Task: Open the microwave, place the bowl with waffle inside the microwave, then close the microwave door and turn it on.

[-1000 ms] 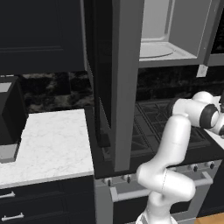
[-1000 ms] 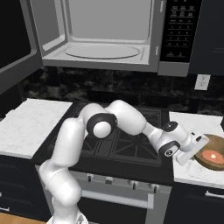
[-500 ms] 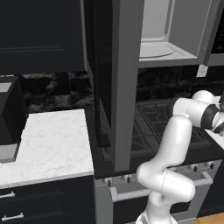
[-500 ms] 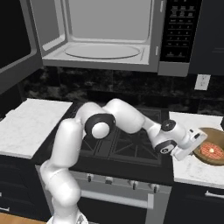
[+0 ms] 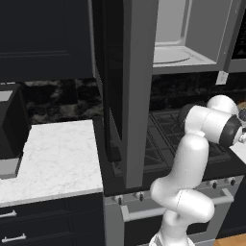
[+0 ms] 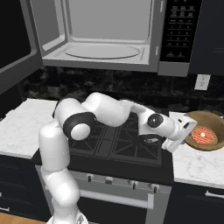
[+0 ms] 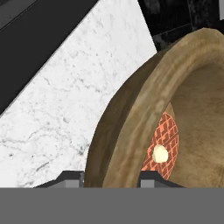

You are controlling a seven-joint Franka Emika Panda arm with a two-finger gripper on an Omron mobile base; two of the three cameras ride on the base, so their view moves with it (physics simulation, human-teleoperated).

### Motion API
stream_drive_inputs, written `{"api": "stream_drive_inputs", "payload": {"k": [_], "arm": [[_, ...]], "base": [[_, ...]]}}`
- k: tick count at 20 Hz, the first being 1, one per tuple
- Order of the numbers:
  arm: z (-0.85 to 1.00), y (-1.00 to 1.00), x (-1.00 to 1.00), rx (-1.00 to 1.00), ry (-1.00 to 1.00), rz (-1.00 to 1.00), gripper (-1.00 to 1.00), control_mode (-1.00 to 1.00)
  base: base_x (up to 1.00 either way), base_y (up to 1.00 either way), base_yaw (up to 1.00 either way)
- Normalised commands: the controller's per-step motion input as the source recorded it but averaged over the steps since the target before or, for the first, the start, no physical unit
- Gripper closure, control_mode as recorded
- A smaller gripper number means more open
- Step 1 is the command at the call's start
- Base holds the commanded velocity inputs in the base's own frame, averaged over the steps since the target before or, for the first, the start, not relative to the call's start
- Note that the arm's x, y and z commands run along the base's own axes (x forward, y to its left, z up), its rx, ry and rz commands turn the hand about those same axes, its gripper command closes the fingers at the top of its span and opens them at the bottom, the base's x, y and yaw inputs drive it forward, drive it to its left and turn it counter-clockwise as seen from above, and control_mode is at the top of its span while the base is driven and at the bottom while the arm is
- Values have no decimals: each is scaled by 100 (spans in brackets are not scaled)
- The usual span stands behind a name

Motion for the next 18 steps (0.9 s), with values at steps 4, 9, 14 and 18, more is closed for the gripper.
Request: {"api": "stream_drive_inputs", "payload": {"k": [4,9,14,18], "arm": [[53,7,-52,0,7,33,100,-100],[48,0,-49,0,12,36,100,-100],[69,0,-30,3,21,27,100,-100],[97,0,-24,2,25,22,100,-100]], "base": [[0,0,0],[0,0,0],[0,0,0],[0,0,0]]}}
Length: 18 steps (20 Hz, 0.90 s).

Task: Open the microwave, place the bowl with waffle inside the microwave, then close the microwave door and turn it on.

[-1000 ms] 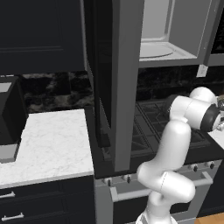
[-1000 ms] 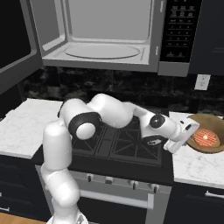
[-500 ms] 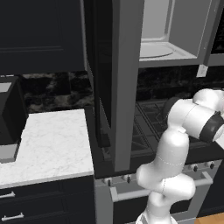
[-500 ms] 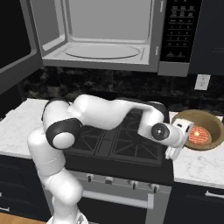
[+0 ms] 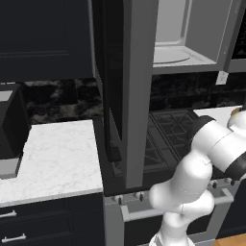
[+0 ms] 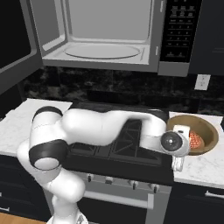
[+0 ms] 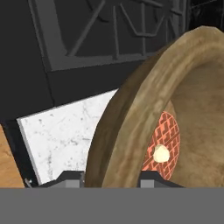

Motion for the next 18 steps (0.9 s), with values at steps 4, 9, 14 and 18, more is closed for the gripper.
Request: {"api": "stream_drive_inputs", "payload": {"k": [4,9,14,18], "arm": [[100,0,-25,0,30,22,100,-100],[79,0,-20,4,28,19,100,-100],[30,9,-26,2,8,13,100,-100],[18,14,-19,15,-21,12,100,-100]], "base": [[0,0,0],[0,0,0],[0,0,0],[0,0,0]]}}
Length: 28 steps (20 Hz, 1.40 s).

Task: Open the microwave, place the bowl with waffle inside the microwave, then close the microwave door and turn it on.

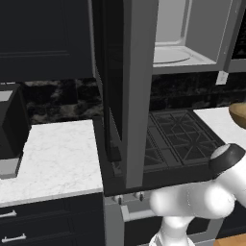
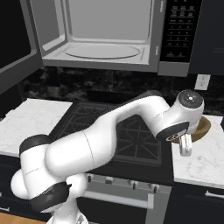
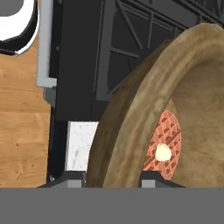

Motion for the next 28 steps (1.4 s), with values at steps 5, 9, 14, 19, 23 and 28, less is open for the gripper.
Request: {"api": "stream_drive_inputs", "payload": {"k": [5,9,14,19,23,28], "arm": [[43,41,-19,2,-19,11,100,-100],[33,61,-33,0,-2,7,100,-100],[16,73,-37,0,0,2,100,-100],[4,91,-22,-1,-10,0,100,-100],[38,70,-3,-6,-16,0,100,-100],[57,51,-14,-5,-19,0,100,-100]], "base": [[0,0,0],[0,0,0],[0,0,0],[0,0,0],[0,0,0],[0,0,0]]}}
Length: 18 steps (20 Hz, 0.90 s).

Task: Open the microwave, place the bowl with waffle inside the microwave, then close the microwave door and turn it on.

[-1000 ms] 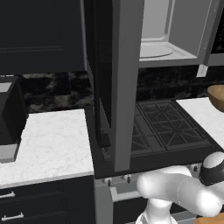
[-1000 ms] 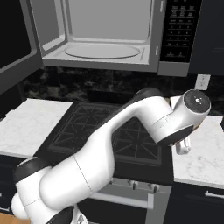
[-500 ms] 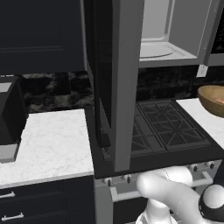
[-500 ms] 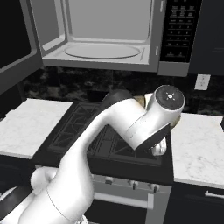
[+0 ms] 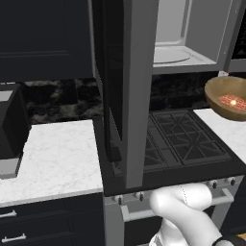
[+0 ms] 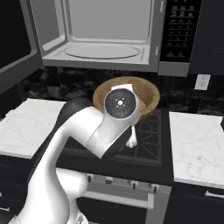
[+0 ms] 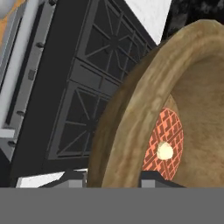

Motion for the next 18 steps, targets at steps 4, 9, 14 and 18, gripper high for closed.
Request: {"api": "stream_drive_inputs", "payload": {"k": [4,9,14,18], "arm": [[55,55,-12,-10,-8,0,100,-100],[45,56,-1,-7,0,0,100,-100],[62,40,0,0,-5,0,100,-100],[59,22,0,0,-5,0,100,-100]], "base": [[0,0,0],[0,0,0],[0,0,0],[0,0,0]]}}
